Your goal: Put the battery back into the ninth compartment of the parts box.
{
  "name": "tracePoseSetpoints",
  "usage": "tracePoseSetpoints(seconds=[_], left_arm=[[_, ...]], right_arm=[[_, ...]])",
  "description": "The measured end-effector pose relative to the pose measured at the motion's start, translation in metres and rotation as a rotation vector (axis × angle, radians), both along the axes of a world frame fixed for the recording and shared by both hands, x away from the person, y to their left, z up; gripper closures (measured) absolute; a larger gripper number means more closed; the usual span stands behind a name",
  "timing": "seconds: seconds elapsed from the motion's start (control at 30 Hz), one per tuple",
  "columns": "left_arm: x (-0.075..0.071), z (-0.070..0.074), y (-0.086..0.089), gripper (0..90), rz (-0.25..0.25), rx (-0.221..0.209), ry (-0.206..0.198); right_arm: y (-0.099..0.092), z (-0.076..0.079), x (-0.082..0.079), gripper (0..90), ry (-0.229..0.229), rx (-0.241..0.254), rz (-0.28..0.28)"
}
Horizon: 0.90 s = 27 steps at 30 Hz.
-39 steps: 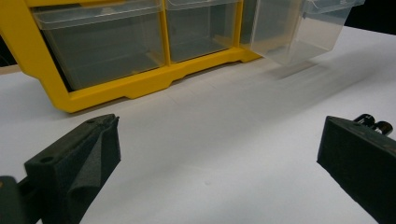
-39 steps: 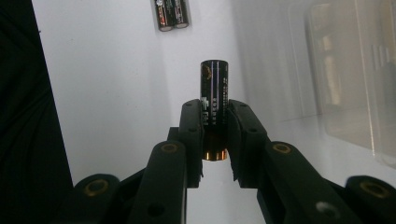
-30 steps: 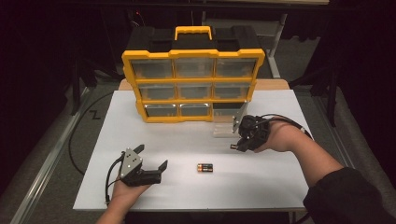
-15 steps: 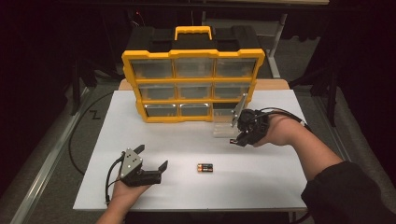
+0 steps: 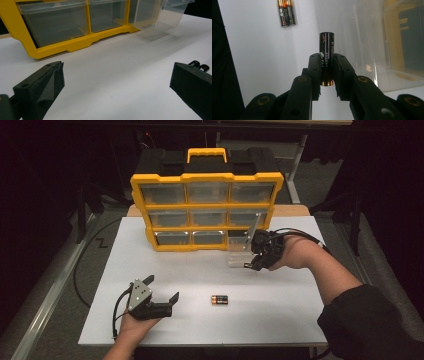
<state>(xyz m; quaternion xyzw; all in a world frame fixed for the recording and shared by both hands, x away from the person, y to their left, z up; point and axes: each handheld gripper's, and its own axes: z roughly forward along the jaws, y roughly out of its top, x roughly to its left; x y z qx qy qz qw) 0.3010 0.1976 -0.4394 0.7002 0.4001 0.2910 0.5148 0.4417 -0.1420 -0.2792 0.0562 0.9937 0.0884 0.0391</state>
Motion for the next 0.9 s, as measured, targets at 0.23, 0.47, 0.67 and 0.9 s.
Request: tracePoseSetpoints(seconds=[0.23, 0.47, 0.67, 0.9], left_arm=[[0.000, 0.000, 0.000, 0.3, -0.002, 0.000, 0.001], [0.000, 0.000, 0.000, 0.3, -0.001, -0.003, 0.001], [0.000, 0.000, 0.001, 0.3, -0.001, -0.005, 0.002], [0.000, -0.001, 0.001, 0.3, -0.006, -0.004, 0.000]], right_arm=[[0.003, 0.003, 0.007, 78.8, -0.013, 0.000, -0.005], [0.007, 0.006, 0.014, 78.8, -0.022, -0.007, -0.005], [0.014, 0.009, 0.022, 78.9, -0.036, -0.010, -0.006], [0.021, 0.010, 0.031, 78.9, -0.040, -0.009, -0.005]])
